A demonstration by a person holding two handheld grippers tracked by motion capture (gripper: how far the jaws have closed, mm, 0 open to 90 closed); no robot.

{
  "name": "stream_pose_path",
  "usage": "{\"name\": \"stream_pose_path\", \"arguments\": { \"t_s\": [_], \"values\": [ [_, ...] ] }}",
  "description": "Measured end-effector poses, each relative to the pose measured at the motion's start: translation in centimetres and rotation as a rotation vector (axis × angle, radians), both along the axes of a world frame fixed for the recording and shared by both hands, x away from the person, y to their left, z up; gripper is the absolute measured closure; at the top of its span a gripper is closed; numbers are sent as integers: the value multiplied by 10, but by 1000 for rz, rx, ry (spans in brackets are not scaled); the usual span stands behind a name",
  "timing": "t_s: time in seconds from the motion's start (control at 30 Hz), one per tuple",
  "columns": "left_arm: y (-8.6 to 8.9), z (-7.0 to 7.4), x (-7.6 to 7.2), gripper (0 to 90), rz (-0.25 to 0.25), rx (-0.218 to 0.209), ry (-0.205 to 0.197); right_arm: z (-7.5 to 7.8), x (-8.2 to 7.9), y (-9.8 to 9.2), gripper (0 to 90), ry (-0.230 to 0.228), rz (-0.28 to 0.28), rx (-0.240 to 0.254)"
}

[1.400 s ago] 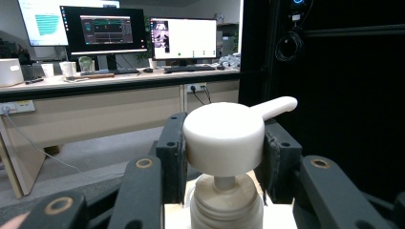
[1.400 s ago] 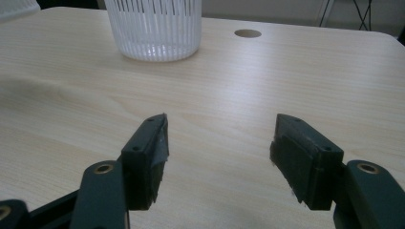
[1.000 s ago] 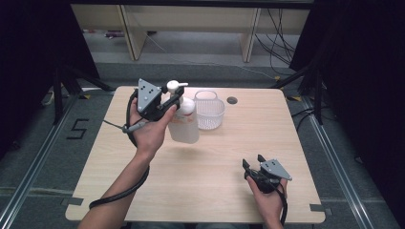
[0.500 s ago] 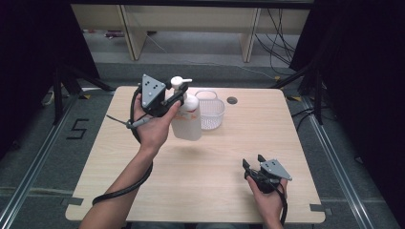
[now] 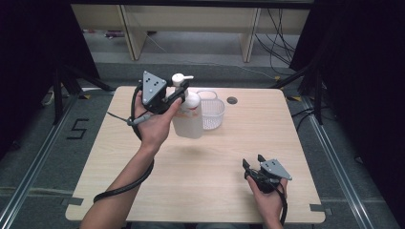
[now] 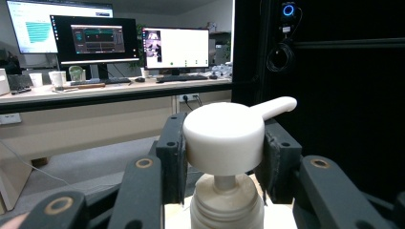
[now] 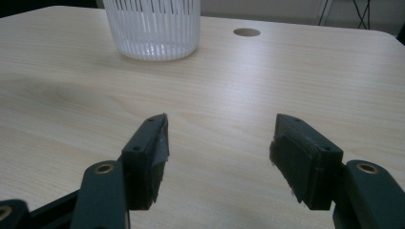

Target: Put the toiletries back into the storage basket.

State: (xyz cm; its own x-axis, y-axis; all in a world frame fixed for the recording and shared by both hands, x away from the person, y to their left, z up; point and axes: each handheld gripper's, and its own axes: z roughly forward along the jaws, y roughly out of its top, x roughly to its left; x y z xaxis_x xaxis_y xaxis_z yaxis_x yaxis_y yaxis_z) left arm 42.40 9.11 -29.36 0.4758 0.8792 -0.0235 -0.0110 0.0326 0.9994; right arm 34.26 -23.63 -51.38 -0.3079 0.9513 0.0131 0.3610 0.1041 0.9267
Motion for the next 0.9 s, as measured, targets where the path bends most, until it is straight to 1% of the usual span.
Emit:
{"name": "stream_pose_path", "arguments": {
  "t_s": [0.03,0.1,0.13,0.17,0.2,0.23,0.27,0.3,0.33,0.37,0.4,0.43,0.47,0.5,0.53,0.6,0.77,0.83,0.87,0.9],
  "values": [
    [0,1,0,586,-1,0,0,-1,1,1,384,-2,10,13],
    [-1,2,1,586,0,-4,-2,-1,1,1,383,-2,11,16],
    [-1,3,1,586,-1,-1,-3,0,0,0,383,-4,1,5],
    [-2,3,2,586,-1,-3,-4,0,-3,3,383,30,-18,37],
    [-2,4,2,586,-2,-4,-5,0,-2,3,383,23,-22,38],
    [-2,4,2,586,-2,-4,-6,0,0,0,383,-5,-7,-2],
    [-3,5,3,586,-1,-5,-7,0,0,0,383,-3,-5,1],
    [-3,5,4,586,-1,-5,-7,0,-2,2,383,17,-14,31],
    [-4,6,4,586,-1,-6,-8,0,-2,2,383,12,-17,26],
    [-4,6,5,586,-2,-3,-12,1,-1,-1,383,12,-2,-6],
    [-4,7,6,586,-5,-2,-16,1,-1,-1,383,9,-5,-9],
    [-4,8,6,586,-5,-2,-21,0,0,1,383,1,-1,28],
    [-5,8,7,586,-4,-8,-26,0,-2,2,383,19,-11,42],
    [-4,9,8,586,-4,-8,-26,0,-1,2,383,20,-11,43],
    [-5,9,8,586,-4,-11,-28,0,0,0,383,1,0,12],
    [-5,10,9,586,-4,-10,-29,0,0,0,383,1,4,7],
    [-7,11,13,586,2,-10,-34,0,-1,0,383,1,0,5],
    [-8,11,15,586,2,-16,-35,0,-1,0,383,-2,-7,4],
    [-8,11,16,586,3,-15,-37,0,0,1,383,-3,0,27],
    [-9,11,17,586,5,-16,-41,0,0,1,383,5,1,26]
  ]
}}
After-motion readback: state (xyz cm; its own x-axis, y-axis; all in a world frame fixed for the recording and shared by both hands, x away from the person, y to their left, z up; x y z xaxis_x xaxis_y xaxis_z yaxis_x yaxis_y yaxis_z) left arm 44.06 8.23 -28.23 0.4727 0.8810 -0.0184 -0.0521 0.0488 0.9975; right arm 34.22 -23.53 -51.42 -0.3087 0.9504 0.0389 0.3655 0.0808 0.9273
